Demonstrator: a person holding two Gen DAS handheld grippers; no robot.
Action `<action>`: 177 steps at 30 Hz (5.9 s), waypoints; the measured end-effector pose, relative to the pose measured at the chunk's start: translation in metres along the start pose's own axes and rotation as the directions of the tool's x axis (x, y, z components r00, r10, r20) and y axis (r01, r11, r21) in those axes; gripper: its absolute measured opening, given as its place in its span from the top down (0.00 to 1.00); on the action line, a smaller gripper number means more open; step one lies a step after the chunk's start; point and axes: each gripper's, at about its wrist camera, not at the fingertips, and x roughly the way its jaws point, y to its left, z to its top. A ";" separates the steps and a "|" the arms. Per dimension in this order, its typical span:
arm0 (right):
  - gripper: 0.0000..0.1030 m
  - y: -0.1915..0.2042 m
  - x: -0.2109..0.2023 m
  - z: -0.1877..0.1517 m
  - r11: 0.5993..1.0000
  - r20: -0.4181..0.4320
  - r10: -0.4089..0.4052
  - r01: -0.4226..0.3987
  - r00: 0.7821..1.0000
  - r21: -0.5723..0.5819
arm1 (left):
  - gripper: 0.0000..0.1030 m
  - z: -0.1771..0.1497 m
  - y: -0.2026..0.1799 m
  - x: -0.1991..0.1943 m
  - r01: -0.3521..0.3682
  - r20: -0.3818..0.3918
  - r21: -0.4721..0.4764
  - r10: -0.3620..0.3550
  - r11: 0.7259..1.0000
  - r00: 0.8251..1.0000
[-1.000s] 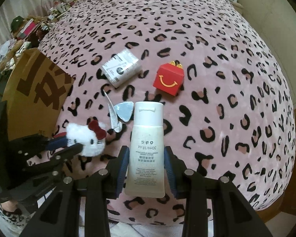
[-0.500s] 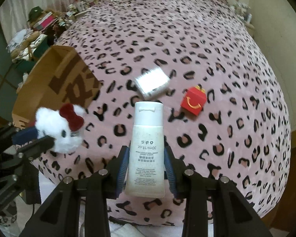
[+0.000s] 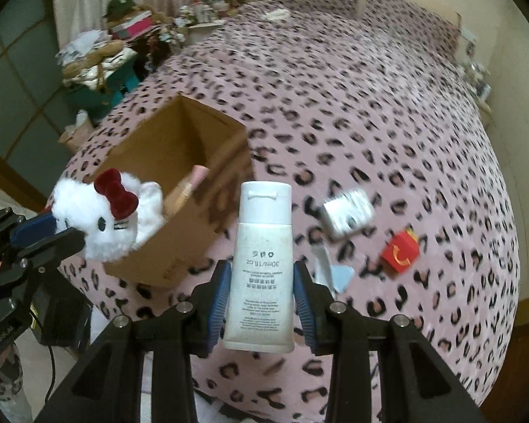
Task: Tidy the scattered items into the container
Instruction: 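Carry the Hello Kitty plush and white tube with both tools over the cardboard box, then open both tools to drop the plush and white tube into the box, then move both tools back toward the remaining items on the bed, then grasp the red Happy Meal box with right tool while left tool grasps silver strip, then carry the red box and silver strip with both tools over the cardboard box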
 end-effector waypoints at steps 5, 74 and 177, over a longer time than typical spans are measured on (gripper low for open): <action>0.65 0.035 0.000 0.021 0.998 0.012 0.022 -0.021 1.000 -0.067 | 0.78 -0.006 0.027 -0.009 -0.041 -0.008 -0.054 0.041 0.998 0.999; 0.65 0.062 0.035 0.084 0.990 -0.043 0.095 -0.099 0.995 -0.102 | 0.40 0.006 0.066 0.035 -0.123 -0.107 -0.121 0.110 0.985 0.988; 0.62 -0.230 0.158 -0.024 0.876 -0.152 -0.034 0.103 0.988 0.471 | 0.97 -0.026 -0.127 0.232 0.217 -0.317 -0.073 -0.229 0.973 0.920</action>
